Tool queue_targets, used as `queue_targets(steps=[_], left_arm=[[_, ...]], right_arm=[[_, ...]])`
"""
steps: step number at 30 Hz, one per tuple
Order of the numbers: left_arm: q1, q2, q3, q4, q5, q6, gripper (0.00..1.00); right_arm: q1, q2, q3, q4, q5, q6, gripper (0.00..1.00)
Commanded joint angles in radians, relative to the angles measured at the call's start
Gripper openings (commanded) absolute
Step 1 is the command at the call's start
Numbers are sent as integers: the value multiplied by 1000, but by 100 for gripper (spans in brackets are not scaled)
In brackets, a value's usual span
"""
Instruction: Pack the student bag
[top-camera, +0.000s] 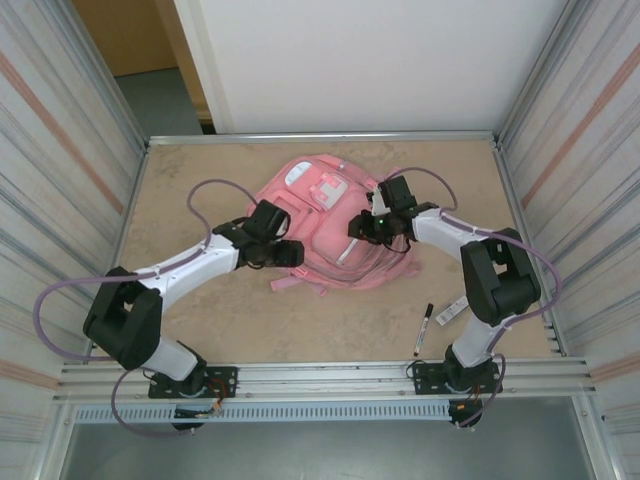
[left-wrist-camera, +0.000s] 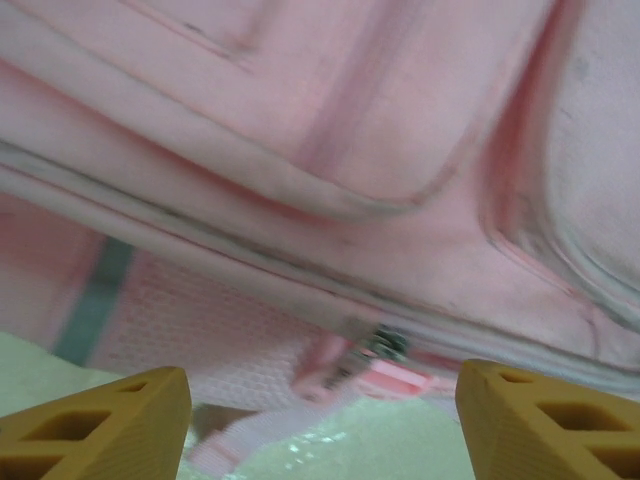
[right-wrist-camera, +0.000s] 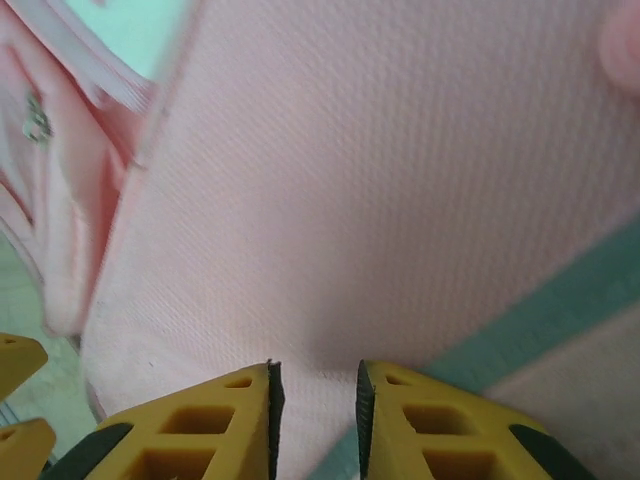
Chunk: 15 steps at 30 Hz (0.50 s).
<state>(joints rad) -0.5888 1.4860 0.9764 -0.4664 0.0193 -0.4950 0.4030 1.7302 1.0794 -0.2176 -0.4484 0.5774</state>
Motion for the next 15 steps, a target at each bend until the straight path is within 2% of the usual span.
queue_targets(steps=[1,4,11,13,15], left_arm=[[51,-12,7,19,-16,-8,71],[52,10,-5,73,2,-22,68],[53,144,83,84,-6,-49,53],[52,194,100,74,9,-79,44],[49,217,97,52,-36,-117,30]], right_arm=[[11,28,34,-49,15,-21,28],[3,31,33,-87,19,-31,28],[1,11,10,-118,28,-55,29],[1,9,7,-116,23,-51,29],[1,6,-1,-98,20,-53,30]])
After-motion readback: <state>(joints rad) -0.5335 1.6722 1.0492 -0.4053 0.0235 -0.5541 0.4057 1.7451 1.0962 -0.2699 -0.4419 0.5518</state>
